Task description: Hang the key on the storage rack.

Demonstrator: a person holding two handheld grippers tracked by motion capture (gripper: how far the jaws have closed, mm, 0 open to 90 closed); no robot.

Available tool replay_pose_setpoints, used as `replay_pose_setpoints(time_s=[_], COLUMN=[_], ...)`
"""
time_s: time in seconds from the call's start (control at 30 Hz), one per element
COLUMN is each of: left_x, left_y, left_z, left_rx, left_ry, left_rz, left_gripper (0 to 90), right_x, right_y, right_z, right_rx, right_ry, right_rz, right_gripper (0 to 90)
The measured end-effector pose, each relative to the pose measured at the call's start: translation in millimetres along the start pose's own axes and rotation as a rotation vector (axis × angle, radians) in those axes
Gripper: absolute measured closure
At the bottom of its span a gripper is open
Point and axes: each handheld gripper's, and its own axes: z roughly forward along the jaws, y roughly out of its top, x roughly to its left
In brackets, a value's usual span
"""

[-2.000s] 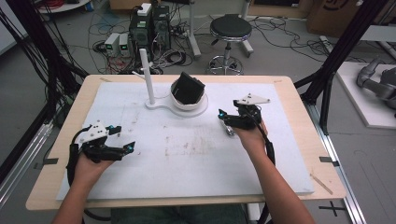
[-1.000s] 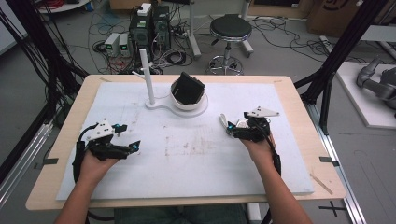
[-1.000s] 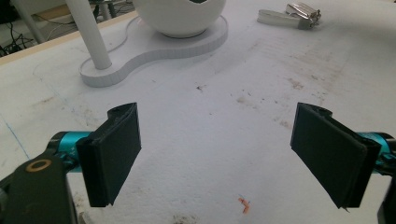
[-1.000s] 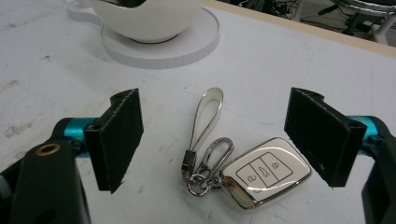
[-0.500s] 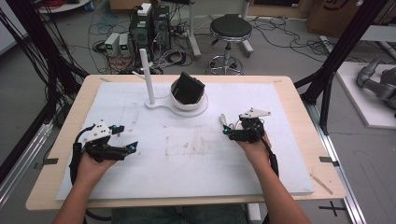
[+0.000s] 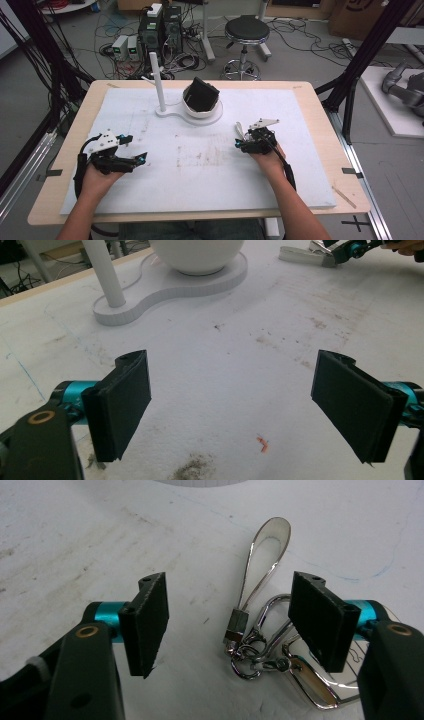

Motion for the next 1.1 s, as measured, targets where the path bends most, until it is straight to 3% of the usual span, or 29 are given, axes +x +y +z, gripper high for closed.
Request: replay_pose_setpoints(time_s=[0.43, 0.67, 0.77, 0.83, 1.1], left_x=[-0.3, 0.0, -0.3, -0.5, -0.9], left_y=[-0.9, -1.1, -1.2, -1.1, -0.9], left_z=[0.5, 0.6, 1.1, 1.3, 0.6], left_rx=[0.004, 0.008, 0.009, 0.011, 0.01], left_ry=[-0.005, -0.005, -0.007, -0.008, -0.007], left_rz=[-0.005, -0.003, -0.005, -0.003, -0.001], left_gripper=[16.1, 16.1, 16.1, 16.1, 16.1], right_x=[4.1, 8.9, 8.1, 6.5, 8.2], right_y=[-1.2, -1.1, -1.0, -1.2, -0.7], right_z=[11.2, 16.3, 17.3, 17.9, 16.8], right_rx=[0.044, 0.048, 0.045, 0.045, 0.043], right_ry=[0.024, 0.011, 0.012, 0.035, 0.048], right_rz=[-0.026, -0.058, -0.048, -0.035, -0.046], right_gripper=[38.0, 42.3, 43.1, 47.5, 62.3])
